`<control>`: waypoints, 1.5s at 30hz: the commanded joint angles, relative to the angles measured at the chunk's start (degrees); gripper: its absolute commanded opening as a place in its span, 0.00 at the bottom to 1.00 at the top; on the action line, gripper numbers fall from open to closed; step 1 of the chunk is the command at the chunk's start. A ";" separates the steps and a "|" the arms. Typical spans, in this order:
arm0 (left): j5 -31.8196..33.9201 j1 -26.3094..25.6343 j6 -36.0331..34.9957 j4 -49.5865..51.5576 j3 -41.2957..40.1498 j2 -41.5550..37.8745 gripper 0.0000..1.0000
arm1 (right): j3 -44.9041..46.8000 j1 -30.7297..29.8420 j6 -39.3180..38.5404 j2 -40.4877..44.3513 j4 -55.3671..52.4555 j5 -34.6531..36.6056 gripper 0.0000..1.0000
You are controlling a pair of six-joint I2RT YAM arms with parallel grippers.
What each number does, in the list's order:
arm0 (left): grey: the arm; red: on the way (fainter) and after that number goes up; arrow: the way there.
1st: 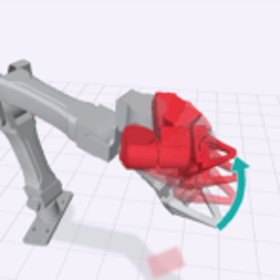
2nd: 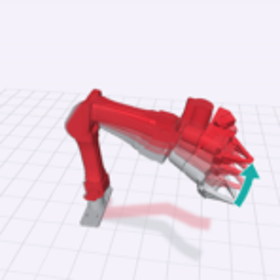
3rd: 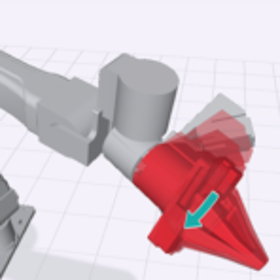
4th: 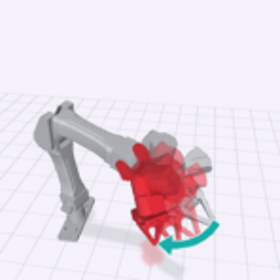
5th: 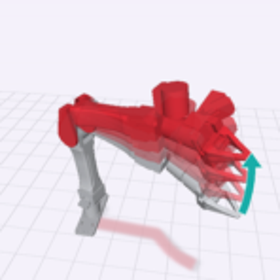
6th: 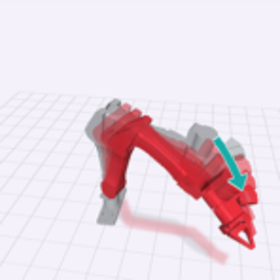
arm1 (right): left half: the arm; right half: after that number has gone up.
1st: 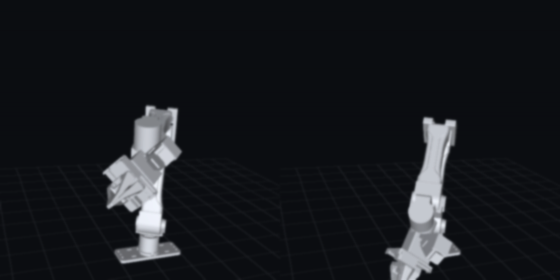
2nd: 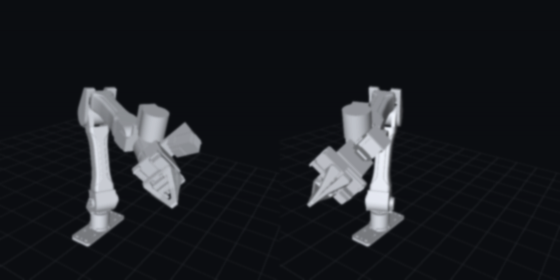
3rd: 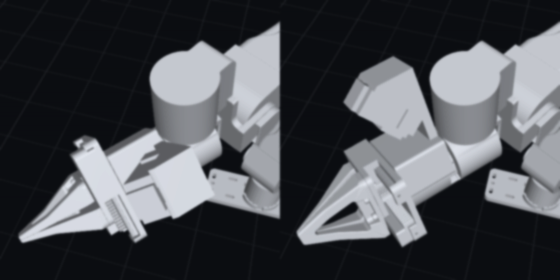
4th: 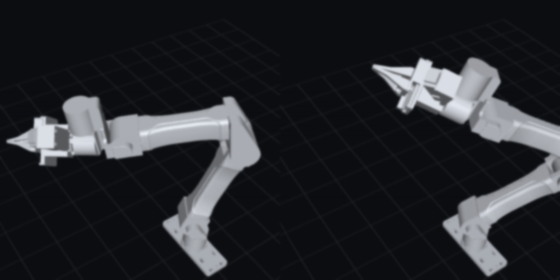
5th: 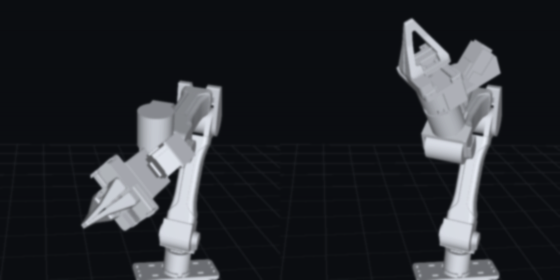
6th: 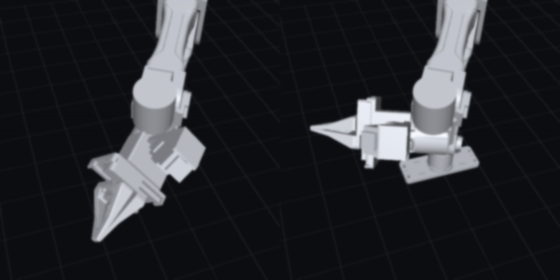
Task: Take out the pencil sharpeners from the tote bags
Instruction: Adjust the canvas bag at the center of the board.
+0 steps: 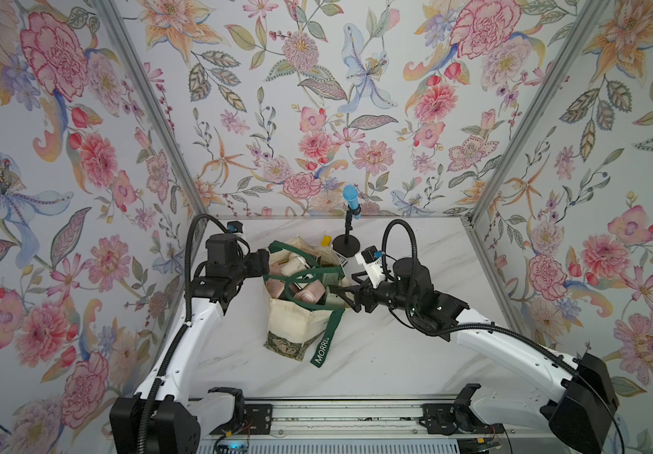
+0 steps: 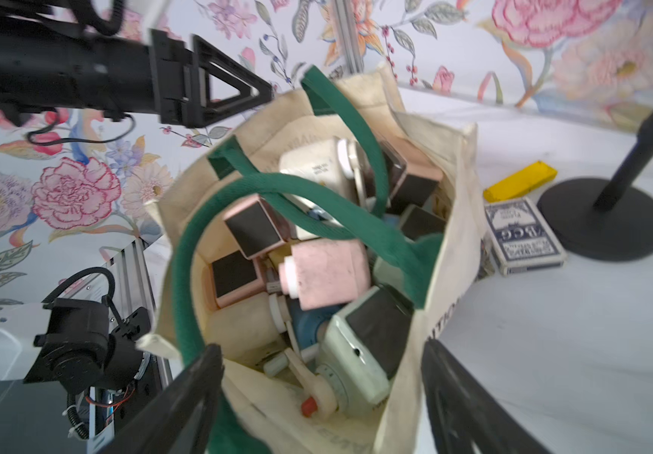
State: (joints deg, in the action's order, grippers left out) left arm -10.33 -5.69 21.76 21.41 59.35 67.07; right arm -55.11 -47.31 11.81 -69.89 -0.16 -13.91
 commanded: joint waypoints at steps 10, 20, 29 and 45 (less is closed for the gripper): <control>1.11 -0.37 -1.45 0.28 0.54 -1.52 0.80 | -25.33 -8.53 -27.97 -17.14 -17.99 19.15 0.65; 2.15 0.13 -1.65 0.65 0.76 -2.24 0.80 | -39.32 -9.69 -34.53 -31.26 -27.37 22.81 0.60; 2.50 0.23 -1.63 0.54 0.66 -2.73 0.81 | -49.24 -12.00 -36.20 -40.87 -32.19 26.17 0.44; 1.13 0.11 -1.33 0.05 0.60 -4.14 0.80 | -30.54 -8.12 -25.26 -19.19 -21.27 20.27 0.00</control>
State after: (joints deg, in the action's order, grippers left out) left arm -8.62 -5.65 21.37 21.41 59.35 64.25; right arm -91.37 -58.30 -18.72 -97.14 -27.11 9.63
